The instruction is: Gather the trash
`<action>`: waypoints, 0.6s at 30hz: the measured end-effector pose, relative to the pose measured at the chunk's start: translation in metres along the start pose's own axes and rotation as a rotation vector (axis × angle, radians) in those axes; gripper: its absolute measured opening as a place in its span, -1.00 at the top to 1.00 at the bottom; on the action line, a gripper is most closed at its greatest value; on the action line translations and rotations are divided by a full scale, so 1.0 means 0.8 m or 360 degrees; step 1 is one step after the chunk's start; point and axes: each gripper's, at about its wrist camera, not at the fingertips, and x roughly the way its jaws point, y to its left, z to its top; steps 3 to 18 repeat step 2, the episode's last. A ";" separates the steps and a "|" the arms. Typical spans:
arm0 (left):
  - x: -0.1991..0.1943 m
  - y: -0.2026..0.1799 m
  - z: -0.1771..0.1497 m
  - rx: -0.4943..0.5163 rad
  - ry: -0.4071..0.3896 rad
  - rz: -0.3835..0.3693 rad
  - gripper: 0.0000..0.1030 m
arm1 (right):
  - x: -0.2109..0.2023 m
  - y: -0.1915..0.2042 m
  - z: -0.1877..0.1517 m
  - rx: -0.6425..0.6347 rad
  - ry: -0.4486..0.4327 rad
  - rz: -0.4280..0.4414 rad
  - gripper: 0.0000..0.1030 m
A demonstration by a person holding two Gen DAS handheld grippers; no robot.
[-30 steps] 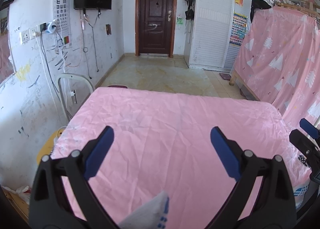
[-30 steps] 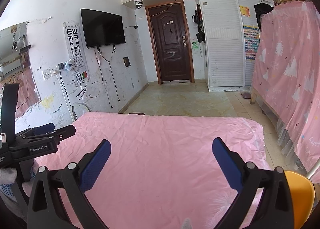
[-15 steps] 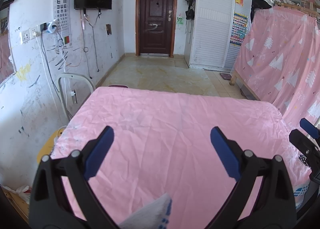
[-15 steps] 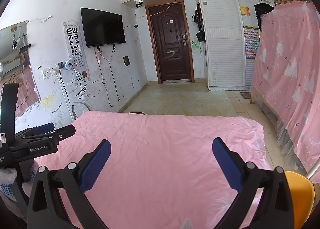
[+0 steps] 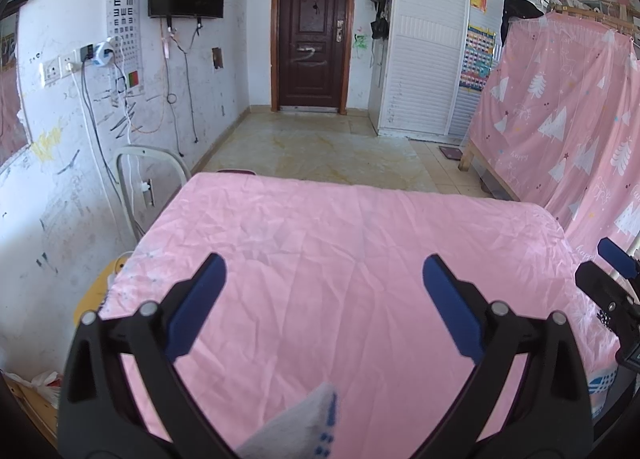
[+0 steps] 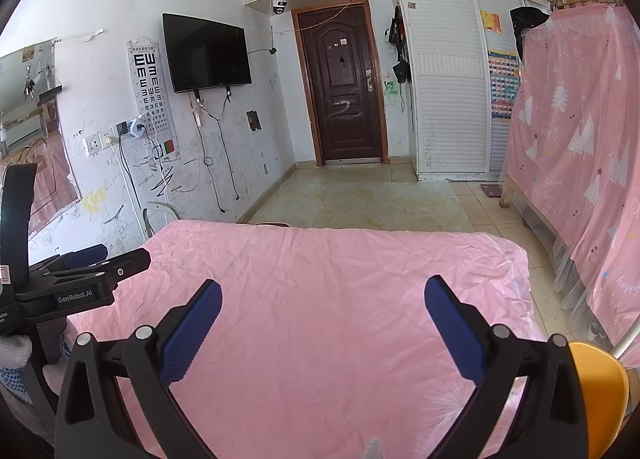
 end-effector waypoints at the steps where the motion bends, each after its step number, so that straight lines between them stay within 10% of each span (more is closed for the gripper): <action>1: 0.000 0.000 0.000 0.0000 0.0000 0.0001 -0.84 | 0.000 0.000 0.000 0.0000 0.0001 0.0000 -0.78; 18: 0.000 0.000 0.000 -0.0001 0.0001 0.0000 -0.84 | 0.000 0.000 0.000 -0.0001 0.0002 -0.0002 -0.78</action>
